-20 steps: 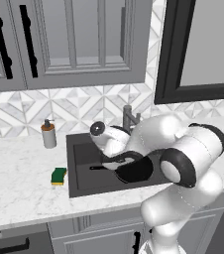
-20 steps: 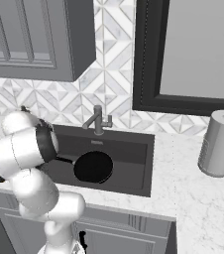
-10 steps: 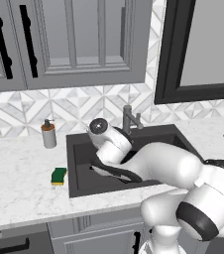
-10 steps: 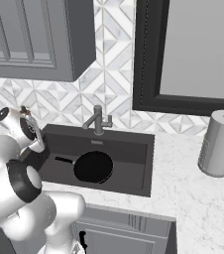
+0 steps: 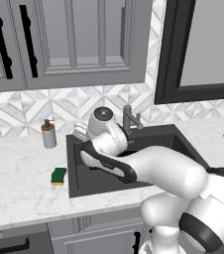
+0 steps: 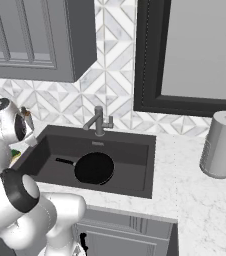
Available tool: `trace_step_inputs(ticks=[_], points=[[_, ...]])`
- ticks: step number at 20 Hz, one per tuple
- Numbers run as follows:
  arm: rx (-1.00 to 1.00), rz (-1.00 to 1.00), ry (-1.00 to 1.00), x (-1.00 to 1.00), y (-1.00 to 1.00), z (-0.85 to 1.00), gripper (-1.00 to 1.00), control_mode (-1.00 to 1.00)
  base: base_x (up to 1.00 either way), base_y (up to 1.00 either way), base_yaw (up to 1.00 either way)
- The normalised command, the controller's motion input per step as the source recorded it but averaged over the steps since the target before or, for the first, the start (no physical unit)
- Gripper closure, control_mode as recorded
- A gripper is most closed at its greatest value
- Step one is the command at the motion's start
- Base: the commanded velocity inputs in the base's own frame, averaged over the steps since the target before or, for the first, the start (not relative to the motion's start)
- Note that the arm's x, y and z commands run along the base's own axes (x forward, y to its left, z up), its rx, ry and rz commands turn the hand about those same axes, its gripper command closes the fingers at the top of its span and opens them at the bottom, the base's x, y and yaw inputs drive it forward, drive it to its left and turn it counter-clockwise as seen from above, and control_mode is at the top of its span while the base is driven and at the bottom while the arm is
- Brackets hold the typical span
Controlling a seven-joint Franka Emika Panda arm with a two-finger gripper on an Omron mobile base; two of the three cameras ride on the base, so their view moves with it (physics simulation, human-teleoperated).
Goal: Pick the pan and sponge and place them into the sink. Then turn on the water.
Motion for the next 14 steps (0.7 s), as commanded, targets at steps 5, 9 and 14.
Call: trace_step_inputs(ticks=[5, 9, 14], points=[[0.00, 0.41, 0.14, -0.51, 0.70, 0.00, -1.00, -1.00, 0.00, 0.00, 0.00], [0.00, 0.37, 0.12, -0.43, 0.72, -0.02, -1.00, -1.00, 0.00, 0.00, 0.00], [-0.04, 0.14, 0.03, -0.24, 0.33, -0.18, -1.00, -1.00, 0.00, 0.00, 0.00]])
